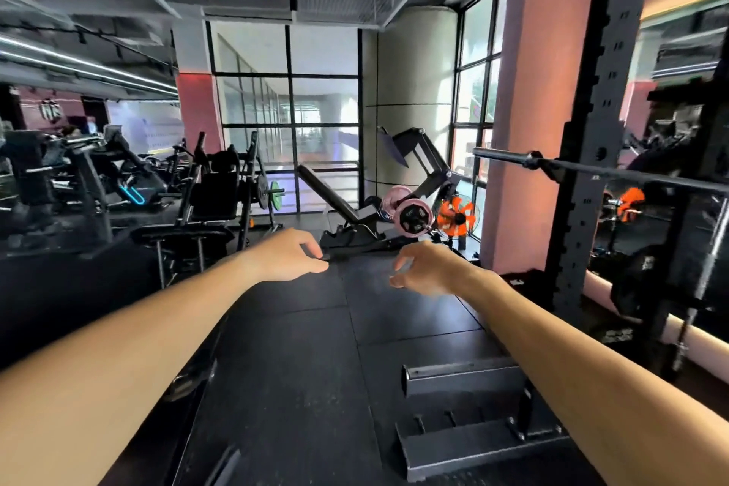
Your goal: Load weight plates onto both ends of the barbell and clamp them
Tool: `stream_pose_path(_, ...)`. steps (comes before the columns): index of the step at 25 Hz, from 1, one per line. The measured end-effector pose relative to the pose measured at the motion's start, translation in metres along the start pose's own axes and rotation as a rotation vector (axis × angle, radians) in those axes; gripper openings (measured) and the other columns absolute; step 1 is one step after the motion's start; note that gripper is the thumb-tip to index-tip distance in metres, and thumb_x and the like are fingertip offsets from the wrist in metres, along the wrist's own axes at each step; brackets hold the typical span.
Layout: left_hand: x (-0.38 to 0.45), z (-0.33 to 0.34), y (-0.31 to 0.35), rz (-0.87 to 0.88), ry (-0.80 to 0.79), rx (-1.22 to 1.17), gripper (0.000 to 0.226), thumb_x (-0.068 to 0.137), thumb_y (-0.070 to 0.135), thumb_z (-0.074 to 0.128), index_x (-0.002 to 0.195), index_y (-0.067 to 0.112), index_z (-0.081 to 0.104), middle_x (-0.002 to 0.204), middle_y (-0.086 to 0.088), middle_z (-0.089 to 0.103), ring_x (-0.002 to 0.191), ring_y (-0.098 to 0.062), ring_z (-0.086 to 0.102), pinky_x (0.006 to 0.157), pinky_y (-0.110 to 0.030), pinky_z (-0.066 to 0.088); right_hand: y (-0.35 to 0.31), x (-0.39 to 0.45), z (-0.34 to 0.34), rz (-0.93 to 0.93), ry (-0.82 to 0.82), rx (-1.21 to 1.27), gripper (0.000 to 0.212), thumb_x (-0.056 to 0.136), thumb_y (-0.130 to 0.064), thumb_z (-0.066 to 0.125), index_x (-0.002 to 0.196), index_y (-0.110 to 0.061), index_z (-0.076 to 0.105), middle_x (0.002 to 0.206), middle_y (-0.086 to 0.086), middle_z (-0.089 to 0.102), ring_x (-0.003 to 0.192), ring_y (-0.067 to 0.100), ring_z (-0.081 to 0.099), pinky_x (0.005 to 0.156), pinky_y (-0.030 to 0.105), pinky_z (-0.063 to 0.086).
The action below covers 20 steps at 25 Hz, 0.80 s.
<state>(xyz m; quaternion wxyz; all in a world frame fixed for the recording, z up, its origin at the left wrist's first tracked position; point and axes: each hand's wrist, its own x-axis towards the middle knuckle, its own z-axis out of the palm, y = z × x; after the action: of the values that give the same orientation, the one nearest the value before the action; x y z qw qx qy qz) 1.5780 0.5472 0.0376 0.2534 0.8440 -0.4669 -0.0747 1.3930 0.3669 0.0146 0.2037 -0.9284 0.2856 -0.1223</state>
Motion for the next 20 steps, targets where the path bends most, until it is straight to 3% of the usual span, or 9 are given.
stream_pose_path(4, 0.124, -0.02, -0.038, -0.014, 0.015, -0.014, 0.016, 0.08, 0.047, 0.073, 0.09, 0.035, 0.066, 0.091, 0.002, 0.075, 0.087, -0.017, 0.072, 0.071, -0.027, 0.047, 0.003, 0.136, -0.004, -0.029, 0.016, -0.001, 0.011, 0.082, -0.035, 0.071, 0.092, -0.032, 0.068, 0.1, -0.002, 0.066, 0.092, 0.02, 0.063, 0.074, 0.025, 0.049)
stream_pose_path(10, 0.313, -0.024, -0.098, -0.01, -0.011, -0.012, 0.015, 0.081, 0.048, 0.071, 0.091, 0.038, 0.065, 0.093, 0.012, 0.072, 0.093, -0.013, 0.068, 0.079, -0.028, 0.049, 0.016, 0.335, 0.016, -0.005, -0.005, 0.01, 0.018, 0.082, -0.036, 0.072, 0.099, -0.031, 0.069, 0.102, -0.001, 0.063, 0.094, 0.02, 0.063, 0.075, 0.023, 0.045)
stream_pose_path(14, 0.449, -0.011, -0.145, 0.027, -0.048, -0.022, 0.025, 0.087, 0.045, 0.071, 0.106, 0.029, 0.068, 0.101, 0.007, 0.072, 0.097, -0.016, 0.068, 0.088, -0.029, 0.05, 0.046, 0.468, 0.039, 0.027, 0.007, -0.018, 0.025, 0.083, -0.037, 0.072, 0.106, -0.028, 0.071, 0.104, 0.0, 0.064, 0.093, 0.019, 0.062, 0.076, 0.025, 0.048)
stream_pose_path(20, 0.674, -0.019, -0.179, 0.123, -0.081, -0.042, 0.026, 0.085, 0.048, 0.071, 0.105, 0.033, 0.068, 0.101, 0.007, 0.072, 0.089, -0.009, 0.068, 0.079, -0.023, 0.048, 0.092, 0.654, 0.021, 0.118, 0.098, -0.017, 0.028, 0.086, -0.035, 0.07, 0.113, -0.027, 0.071, 0.116, 0.003, 0.065, 0.1, 0.022, 0.063, 0.072, 0.026, 0.047)
